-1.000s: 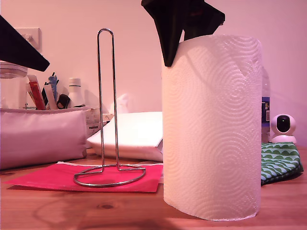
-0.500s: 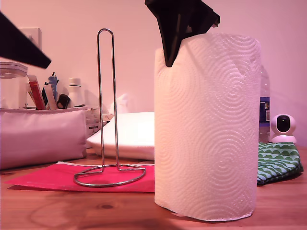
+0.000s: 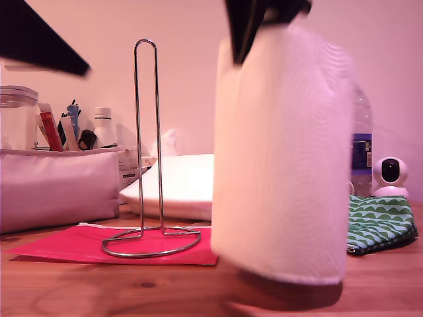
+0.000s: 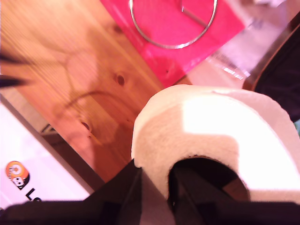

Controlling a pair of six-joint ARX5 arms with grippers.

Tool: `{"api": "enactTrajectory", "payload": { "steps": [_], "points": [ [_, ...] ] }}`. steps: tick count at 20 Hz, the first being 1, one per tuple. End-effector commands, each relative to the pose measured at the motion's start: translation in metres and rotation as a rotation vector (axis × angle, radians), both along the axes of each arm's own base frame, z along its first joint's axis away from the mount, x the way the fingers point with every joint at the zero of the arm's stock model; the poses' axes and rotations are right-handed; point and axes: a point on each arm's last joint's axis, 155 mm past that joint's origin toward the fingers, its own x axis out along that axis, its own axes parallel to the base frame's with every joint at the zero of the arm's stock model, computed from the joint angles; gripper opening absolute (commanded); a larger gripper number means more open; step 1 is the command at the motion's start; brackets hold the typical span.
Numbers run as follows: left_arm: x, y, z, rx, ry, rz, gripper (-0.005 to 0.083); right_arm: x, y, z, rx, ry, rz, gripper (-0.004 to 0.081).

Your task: Insert the paper towel roll into the metallic stand.

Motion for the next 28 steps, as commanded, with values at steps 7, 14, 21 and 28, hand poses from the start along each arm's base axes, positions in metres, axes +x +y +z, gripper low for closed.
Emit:
{"api": "enactTrajectory", "payload": {
  "steps": [7, 14, 21, 28],
  "points": [
    [0.073, 0.029, -0.021, -0.034, 0.028, 0.178, 0.0313, -0.005, 0.002, 0.005, -0.005, -0.028, 0.010, -0.0013],
    [0.120, 0.040, -0.053, -0.152, 0.106, 0.196, 0.0346, -0.004, 0.002, 0.005, -0.009, -0.033, 0.009, -0.0013],
    [0.140, 0.026, -0.074, -0.212, 0.095, 0.114, 0.0396, -0.004, 0.002, 0.005, -0.008, -0.033, 0.010, -0.0013],
    [0.165, 0.013, -0.097, -0.212, 0.113, 0.078, 0.0396, -0.004, 0.002, 0.005, -0.008, -0.032, 0.011, -0.0013]
  ]
}}
